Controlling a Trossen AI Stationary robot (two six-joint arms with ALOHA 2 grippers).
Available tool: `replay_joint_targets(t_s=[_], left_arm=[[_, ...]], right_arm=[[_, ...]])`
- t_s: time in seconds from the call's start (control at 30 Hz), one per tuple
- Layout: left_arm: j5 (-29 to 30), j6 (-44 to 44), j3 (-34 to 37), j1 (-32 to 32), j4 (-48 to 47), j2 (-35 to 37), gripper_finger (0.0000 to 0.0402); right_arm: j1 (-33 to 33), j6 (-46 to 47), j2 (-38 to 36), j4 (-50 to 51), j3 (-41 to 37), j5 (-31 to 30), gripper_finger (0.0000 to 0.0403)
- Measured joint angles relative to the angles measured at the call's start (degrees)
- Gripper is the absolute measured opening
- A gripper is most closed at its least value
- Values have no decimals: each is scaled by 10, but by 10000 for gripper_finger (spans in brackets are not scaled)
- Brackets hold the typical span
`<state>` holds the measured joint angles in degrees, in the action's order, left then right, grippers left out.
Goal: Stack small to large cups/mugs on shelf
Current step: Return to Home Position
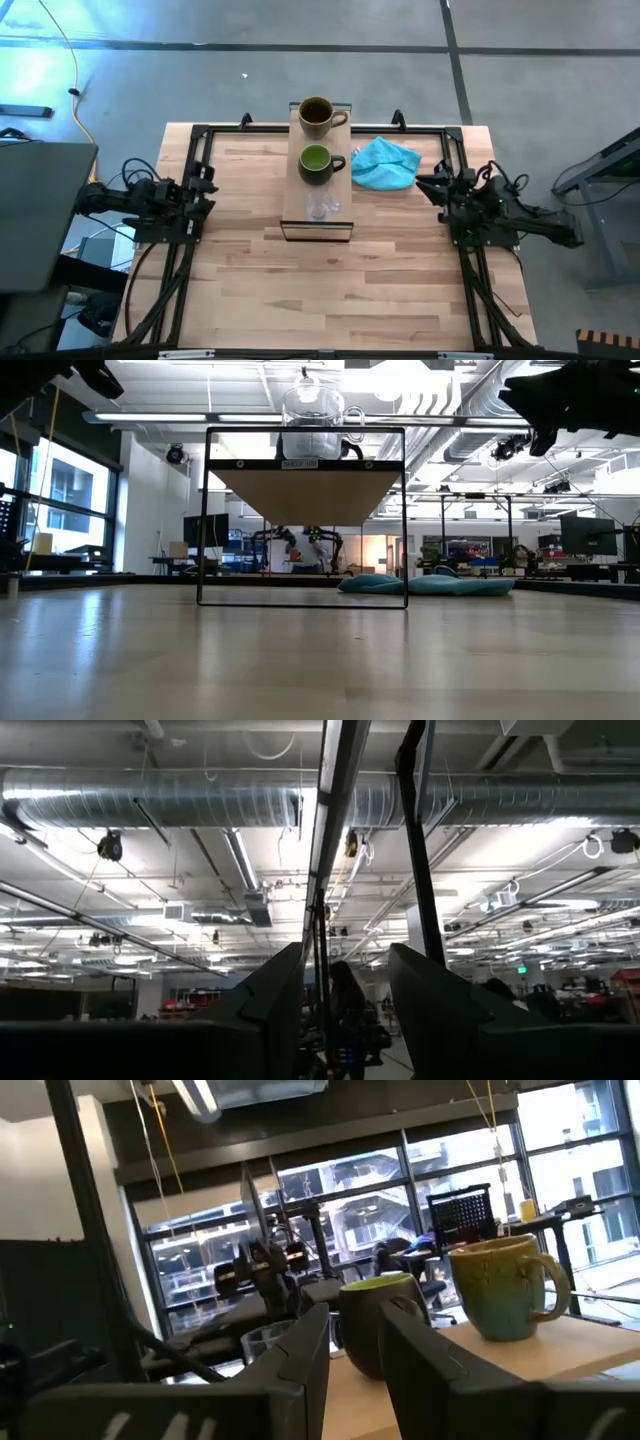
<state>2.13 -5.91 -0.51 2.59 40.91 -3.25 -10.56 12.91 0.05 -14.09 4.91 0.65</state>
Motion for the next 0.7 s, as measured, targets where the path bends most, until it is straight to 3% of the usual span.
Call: replay_joint_targets(t_s=[0.2, 0.7], left_arm=[[0, 2, 0, 0, -4, 0, 138], [25, 4, 0, 0, -4, 0, 138]], right_arm=[[-22, 4, 0, -75, -43, 13, 81], [-5, -17, 3, -123, -44, 6, 81]])
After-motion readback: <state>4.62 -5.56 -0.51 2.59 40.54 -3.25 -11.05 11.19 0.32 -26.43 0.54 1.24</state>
